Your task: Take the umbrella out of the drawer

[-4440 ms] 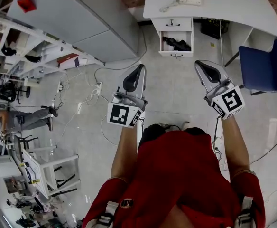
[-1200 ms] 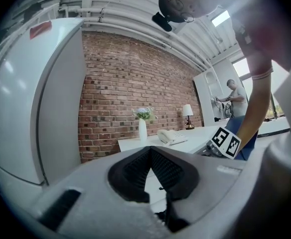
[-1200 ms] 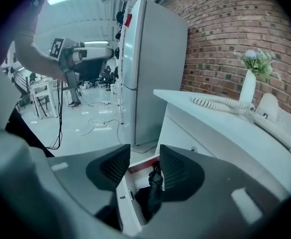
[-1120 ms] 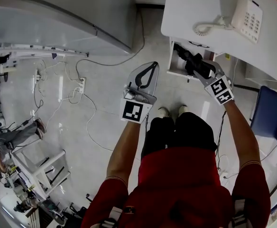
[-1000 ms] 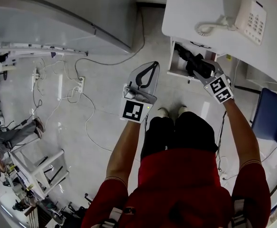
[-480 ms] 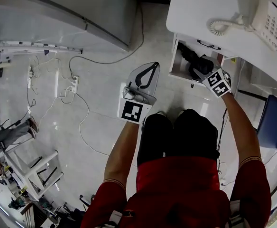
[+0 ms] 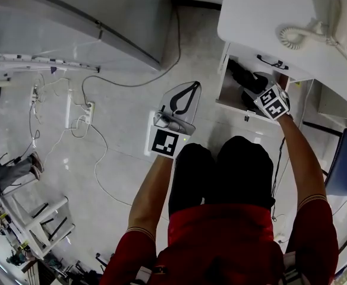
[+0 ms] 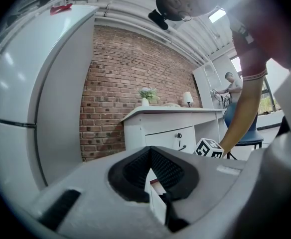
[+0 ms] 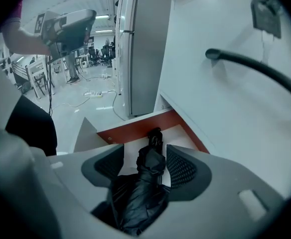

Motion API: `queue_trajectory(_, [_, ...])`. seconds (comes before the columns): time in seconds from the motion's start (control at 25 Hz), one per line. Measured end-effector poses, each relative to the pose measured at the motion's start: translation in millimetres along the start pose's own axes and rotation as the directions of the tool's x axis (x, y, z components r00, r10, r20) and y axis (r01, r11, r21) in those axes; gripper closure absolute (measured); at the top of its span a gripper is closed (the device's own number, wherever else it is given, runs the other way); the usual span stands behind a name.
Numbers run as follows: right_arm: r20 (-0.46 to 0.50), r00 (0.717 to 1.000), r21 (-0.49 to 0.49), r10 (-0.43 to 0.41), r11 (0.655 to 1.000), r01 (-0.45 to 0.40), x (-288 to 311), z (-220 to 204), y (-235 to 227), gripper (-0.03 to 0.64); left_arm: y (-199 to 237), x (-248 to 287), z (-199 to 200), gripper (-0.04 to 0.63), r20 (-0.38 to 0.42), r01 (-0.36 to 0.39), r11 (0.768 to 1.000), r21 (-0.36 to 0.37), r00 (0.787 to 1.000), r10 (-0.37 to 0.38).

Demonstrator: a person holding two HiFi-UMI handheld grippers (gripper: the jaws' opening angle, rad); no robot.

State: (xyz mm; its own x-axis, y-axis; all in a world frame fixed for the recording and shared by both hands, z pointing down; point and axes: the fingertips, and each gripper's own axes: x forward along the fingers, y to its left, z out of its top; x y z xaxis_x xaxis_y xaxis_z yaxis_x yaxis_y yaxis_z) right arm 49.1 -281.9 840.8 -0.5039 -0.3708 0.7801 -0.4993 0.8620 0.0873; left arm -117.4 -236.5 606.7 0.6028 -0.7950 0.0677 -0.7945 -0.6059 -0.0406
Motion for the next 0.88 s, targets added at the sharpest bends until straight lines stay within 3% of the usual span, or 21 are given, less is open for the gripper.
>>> queue_trajectory(0.44, [-0.09,0.996,0.017,0.02,1.0,-0.018,64.3,-48.2,-7.4,0.3,2.9,-2.4,-54.0,0.588,-0.007,0.007,1.0,-0.007,1.0,-0.007])
queue_trajectory(0.88, [-0.189,0.981,0.056,0.041,0.998,-0.031,104.8,-80.3,-12.0,0.258,11.6,-9.0,-79.2,0.588,-0.016,-0.021,1.0,-0.024,1.0,0.02])
